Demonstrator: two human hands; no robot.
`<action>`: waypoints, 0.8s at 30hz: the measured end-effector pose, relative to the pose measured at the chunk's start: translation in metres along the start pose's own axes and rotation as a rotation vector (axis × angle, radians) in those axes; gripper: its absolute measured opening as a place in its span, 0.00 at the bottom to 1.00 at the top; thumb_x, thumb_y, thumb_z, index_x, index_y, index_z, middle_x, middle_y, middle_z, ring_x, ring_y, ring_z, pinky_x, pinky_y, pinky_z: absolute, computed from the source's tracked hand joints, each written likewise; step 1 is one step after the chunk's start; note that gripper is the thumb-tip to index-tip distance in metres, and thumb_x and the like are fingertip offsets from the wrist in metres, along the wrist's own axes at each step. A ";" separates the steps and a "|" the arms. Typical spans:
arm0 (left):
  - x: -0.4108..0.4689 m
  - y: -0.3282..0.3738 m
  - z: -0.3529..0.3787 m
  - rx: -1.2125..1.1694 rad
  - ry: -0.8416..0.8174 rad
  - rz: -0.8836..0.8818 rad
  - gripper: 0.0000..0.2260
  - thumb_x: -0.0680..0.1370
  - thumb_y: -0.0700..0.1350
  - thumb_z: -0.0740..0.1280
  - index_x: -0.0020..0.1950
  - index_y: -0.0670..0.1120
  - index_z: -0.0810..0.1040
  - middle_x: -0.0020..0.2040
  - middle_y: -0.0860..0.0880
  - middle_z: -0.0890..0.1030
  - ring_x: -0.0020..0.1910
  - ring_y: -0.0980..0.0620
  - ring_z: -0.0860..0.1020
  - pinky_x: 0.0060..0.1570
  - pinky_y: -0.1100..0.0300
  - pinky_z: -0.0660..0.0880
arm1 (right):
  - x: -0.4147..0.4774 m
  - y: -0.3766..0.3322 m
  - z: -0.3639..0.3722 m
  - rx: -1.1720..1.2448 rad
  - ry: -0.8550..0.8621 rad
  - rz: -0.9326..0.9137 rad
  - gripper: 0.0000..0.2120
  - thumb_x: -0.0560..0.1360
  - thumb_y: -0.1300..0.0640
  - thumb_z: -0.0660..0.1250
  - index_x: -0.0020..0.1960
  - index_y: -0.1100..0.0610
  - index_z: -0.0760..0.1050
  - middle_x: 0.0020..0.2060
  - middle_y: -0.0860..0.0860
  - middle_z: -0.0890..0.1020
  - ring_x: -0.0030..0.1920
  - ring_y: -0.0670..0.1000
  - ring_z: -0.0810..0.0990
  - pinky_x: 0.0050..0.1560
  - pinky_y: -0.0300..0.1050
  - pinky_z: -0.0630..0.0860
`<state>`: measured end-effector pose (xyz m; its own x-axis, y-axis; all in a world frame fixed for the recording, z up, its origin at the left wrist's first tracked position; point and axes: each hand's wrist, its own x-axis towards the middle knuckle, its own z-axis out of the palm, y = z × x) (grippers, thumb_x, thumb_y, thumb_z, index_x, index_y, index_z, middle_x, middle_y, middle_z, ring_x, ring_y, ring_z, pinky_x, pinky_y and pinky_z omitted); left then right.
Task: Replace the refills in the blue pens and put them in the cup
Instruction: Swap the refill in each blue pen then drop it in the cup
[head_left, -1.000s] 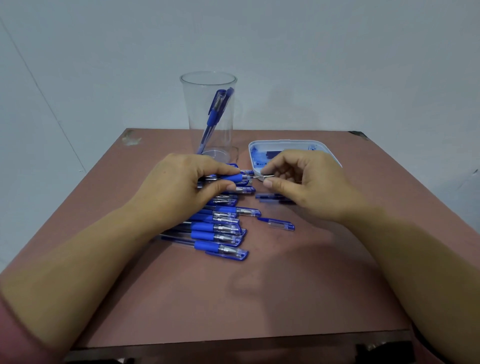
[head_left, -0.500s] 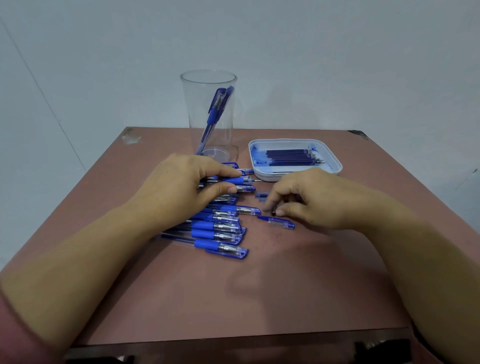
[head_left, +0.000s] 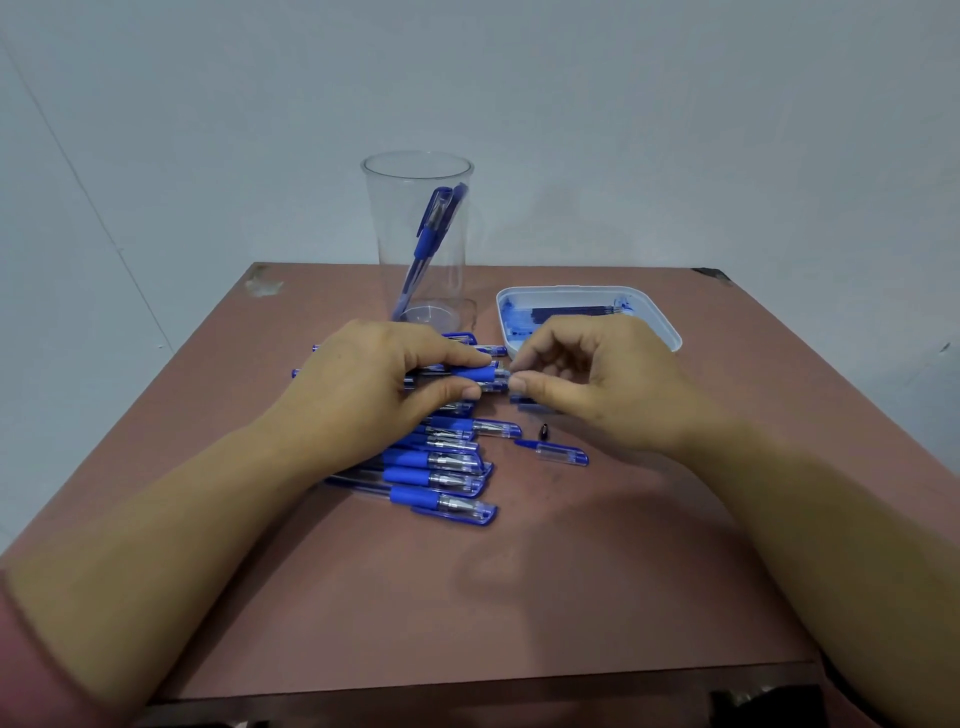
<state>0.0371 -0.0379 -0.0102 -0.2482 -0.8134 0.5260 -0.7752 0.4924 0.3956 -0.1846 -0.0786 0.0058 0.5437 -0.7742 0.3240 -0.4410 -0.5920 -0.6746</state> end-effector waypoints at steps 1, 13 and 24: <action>0.000 -0.001 0.000 0.002 -0.001 -0.008 0.16 0.72 0.59 0.67 0.56 0.57 0.83 0.48 0.58 0.85 0.48 0.61 0.79 0.45 0.61 0.77 | 0.000 0.001 -0.003 0.002 -0.017 0.014 0.05 0.72 0.56 0.74 0.40 0.47 0.79 0.32 0.44 0.81 0.32 0.39 0.76 0.35 0.31 0.72; 0.000 0.001 0.000 0.003 -0.017 0.000 0.17 0.72 0.59 0.65 0.56 0.57 0.83 0.45 0.59 0.84 0.45 0.63 0.77 0.41 0.66 0.72 | -0.001 0.000 -0.011 -0.083 -0.052 -0.081 0.09 0.71 0.54 0.74 0.48 0.42 0.79 0.43 0.39 0.84 0.47 0.41 0.81 0.51 0.35 0.76; 0.001 0.001 0.000 0.031 -0.025 -0.013 0.17 0.71 0.60 0.65 0.56 0.58 0.83 0.46 0.58 0.84 0.45 0.61 0.78 0.41 0.65 0.73 | -0.002 0.003 -0.017 -0.176 -0.012 -0.140 0.11 0.70 0.53 0.75 0.47 0.40 0.78 0.42 0.37 0.82 0.48 0.43 0.80 0.50 0.35 0.75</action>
<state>0.0362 -0.0383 -0.0093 -0.2518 -0.8274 0.5020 -0.7960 0.4720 0.3788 -0.1995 -0.0828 0.0147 0.6160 -0.6800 0.3978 -0.4782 -0.7240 -0.4971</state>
